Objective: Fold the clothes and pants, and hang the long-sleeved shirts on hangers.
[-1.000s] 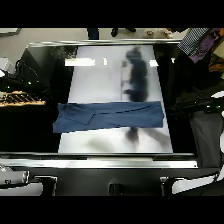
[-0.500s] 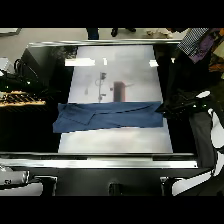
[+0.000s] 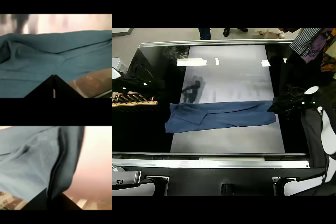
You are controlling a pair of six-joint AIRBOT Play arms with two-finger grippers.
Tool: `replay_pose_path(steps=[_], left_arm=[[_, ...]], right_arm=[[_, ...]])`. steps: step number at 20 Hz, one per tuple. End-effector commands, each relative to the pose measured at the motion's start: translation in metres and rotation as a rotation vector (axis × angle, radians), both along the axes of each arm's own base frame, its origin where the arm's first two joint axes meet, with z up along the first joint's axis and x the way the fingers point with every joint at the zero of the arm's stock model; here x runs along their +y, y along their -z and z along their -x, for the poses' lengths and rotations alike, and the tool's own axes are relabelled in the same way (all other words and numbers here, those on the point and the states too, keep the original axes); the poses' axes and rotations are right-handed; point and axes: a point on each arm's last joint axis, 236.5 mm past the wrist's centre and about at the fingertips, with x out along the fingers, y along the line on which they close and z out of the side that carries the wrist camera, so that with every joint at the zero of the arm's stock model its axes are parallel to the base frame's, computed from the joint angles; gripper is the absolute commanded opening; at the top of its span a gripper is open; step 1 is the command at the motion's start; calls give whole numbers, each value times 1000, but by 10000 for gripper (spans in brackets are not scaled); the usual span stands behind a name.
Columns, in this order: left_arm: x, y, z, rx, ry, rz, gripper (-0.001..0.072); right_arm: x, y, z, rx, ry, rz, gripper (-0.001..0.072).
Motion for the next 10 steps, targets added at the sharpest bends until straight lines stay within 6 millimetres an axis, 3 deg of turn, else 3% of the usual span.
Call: replay_pose_path(steps=[1,6,10], left_arm=[[-58,30,0,26,-10,78,15],[-192,104,23,131,-1,226,15],[-281,138,52,222,2,326,14]], right_arm=[[-4,-51,13,-24,30,40,33],[-35,-102,43,-58,82,238,33],[-53,-142,57,-130,152,345,34]])
